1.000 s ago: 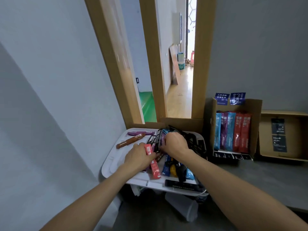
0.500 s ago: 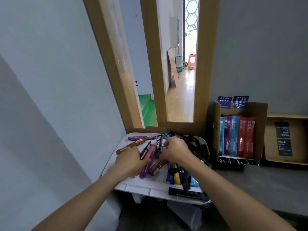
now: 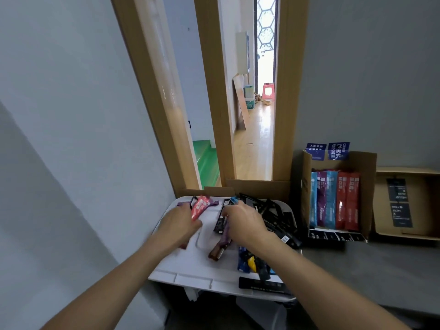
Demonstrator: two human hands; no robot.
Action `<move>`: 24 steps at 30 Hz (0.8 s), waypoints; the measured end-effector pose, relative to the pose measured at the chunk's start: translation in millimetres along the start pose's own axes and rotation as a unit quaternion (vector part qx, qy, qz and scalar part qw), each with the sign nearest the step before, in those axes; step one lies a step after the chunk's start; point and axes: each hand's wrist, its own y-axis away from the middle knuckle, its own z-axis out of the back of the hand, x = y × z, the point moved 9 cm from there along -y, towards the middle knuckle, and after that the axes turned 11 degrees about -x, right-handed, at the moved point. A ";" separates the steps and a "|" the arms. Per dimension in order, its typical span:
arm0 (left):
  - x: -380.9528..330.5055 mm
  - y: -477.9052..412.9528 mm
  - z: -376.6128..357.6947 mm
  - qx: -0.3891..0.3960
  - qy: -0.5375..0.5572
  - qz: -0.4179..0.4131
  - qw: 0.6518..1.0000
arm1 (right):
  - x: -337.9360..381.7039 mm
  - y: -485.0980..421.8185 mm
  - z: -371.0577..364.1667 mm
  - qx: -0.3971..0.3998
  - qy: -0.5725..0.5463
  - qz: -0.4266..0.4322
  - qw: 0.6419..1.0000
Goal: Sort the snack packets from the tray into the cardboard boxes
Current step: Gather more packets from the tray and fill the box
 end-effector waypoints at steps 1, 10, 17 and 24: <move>-0.6 -10.1 7.9 -0.017 -0.011 -0.022 1.000 | 5.1 -0.8 -1.4 0.011 0.019 0.030 0.999; 8.3 -54.2 -37.4 0.089 -0.056 -0.128 0.986 | 19.3 -0.6 -25.3 0.084 0.068 0.159 0.981; 14.5 -58.0 -40.3 0.019 -0.065 -0.147 0.987 | 32.7 -4.2 -22.6 0.031 0.070 0.237 0.968; 18.5 -45.2 -38.3 -0.021 0.004 -0.105 0.994 | 41.1 -0.6 -24.6 0.003 0.081 0.307 0.948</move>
